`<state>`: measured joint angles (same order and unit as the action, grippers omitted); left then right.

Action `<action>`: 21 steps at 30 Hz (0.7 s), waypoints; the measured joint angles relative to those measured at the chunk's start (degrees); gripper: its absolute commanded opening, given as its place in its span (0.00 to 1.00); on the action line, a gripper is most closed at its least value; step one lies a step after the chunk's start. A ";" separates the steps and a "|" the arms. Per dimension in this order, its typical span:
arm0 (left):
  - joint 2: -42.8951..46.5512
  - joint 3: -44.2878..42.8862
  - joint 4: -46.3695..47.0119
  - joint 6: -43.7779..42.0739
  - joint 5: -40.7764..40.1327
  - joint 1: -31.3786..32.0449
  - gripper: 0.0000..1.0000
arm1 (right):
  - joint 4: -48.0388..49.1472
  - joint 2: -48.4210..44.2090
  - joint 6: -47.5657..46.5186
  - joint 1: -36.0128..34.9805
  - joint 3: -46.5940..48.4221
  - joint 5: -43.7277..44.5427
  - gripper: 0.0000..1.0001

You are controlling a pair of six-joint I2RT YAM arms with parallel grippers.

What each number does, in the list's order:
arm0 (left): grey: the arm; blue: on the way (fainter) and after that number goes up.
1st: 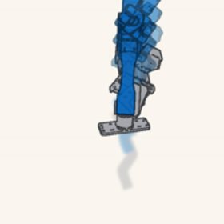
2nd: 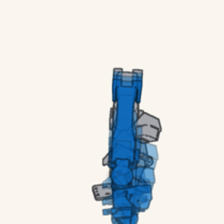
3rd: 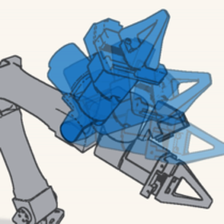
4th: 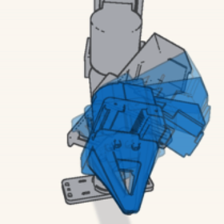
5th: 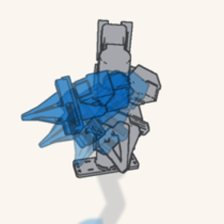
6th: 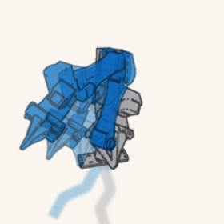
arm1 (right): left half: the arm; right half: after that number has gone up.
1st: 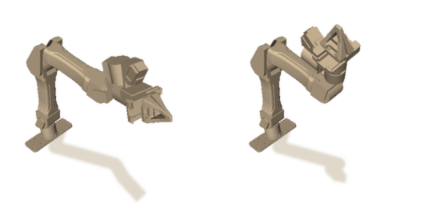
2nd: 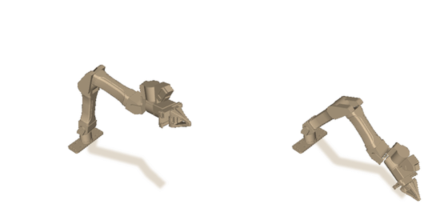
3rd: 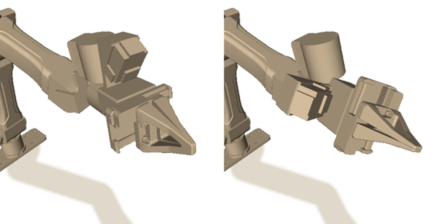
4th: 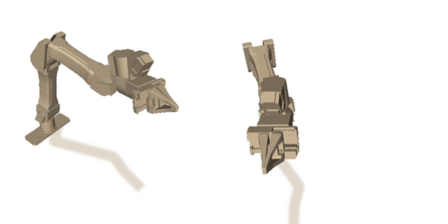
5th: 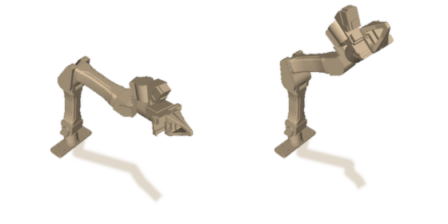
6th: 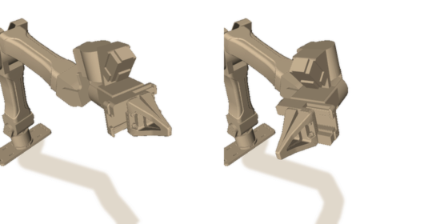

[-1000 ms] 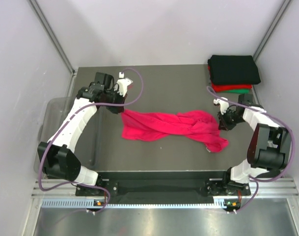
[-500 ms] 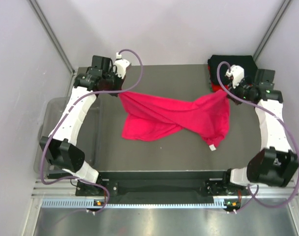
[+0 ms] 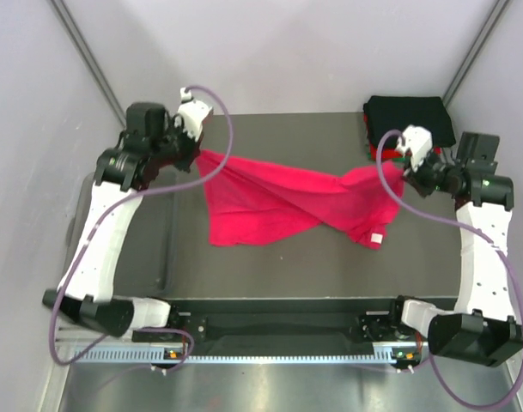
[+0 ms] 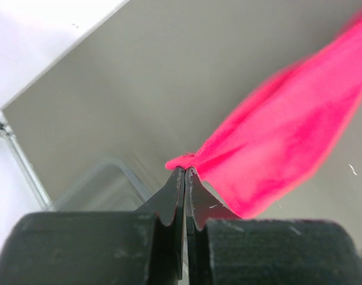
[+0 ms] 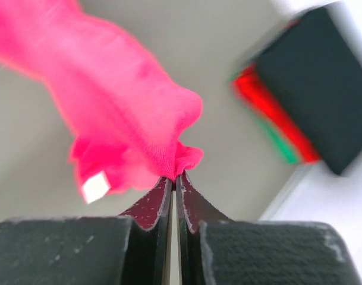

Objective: Fold and stack the t-shirts
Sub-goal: Flatten the tshirt out

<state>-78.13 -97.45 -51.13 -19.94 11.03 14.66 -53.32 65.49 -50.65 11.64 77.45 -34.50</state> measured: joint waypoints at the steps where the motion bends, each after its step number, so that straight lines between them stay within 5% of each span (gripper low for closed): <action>1: 2.49 2.32 -0.33 -0.48 0.98 0.00 0.00 | -2.38 -0.70 -1.73 -0.02 -1.11 -0.44 0.00; 6: 12.28 13.94 -3.41 -3.45 7.63 0.02 0.00 | -15.41 -1.55 -13.29 -3.93 -11.17 -1.07 0.22; 12: 11.58 22.01 -7.28 -5.90 13.33 0.00 0.00 | -22.23 0.24 -16.09 -15.74 -19.54 3.26 0.40; 21: 5.75 26.10 -7.96 -5.68 18.99 0.00 0.00 | -20.02 8.07 -14.16 -15.47 -19.26 2.89 0.45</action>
<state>-72.38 -71.35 -59.09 -25.63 30.02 14.66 -73.34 73.56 -64.82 -3.84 58.19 -31.62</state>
